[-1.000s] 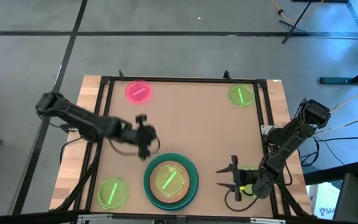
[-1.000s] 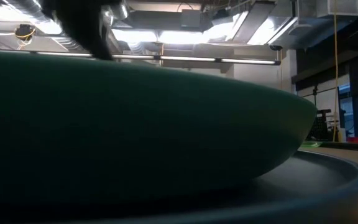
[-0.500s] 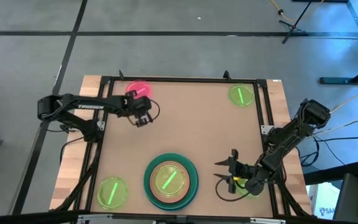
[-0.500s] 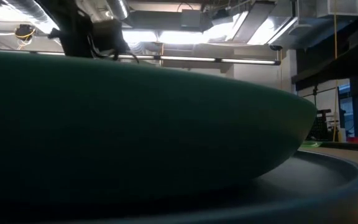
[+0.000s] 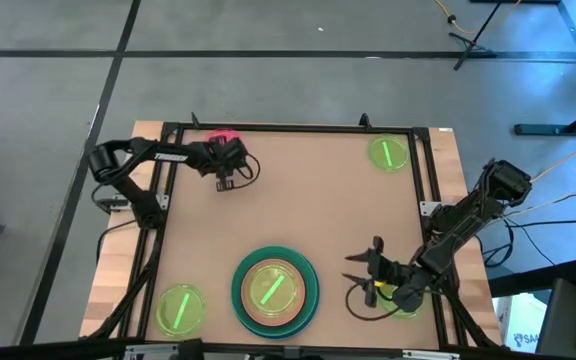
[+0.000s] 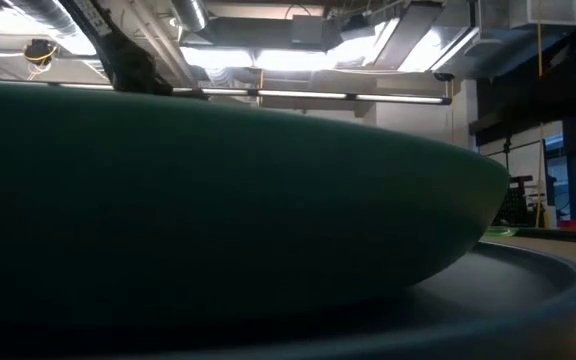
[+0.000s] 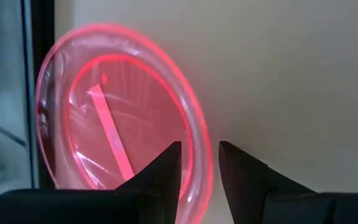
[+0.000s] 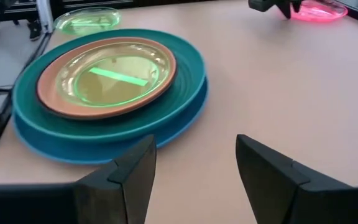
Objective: Stack plastic plates
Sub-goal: Stack the light pink plate on top of the light green plate
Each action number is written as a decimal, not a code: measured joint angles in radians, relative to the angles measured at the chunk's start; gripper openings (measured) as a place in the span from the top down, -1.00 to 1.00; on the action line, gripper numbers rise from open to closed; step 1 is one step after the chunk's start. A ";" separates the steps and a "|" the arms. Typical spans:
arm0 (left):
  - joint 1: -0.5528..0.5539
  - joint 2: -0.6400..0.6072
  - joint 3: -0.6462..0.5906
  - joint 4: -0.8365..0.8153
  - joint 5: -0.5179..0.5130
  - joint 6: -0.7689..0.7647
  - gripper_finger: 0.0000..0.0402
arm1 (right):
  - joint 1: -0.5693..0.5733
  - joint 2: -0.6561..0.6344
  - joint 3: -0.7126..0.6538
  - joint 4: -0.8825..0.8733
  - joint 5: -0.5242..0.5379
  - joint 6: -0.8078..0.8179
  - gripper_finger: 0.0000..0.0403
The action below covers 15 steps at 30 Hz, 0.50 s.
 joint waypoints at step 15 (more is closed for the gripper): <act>0.028 0.020 0.000 0.052 -0.010 0.059 0.97 | -0.124 0.000 0.000 -0.008 -0.062 -0.057 -0.06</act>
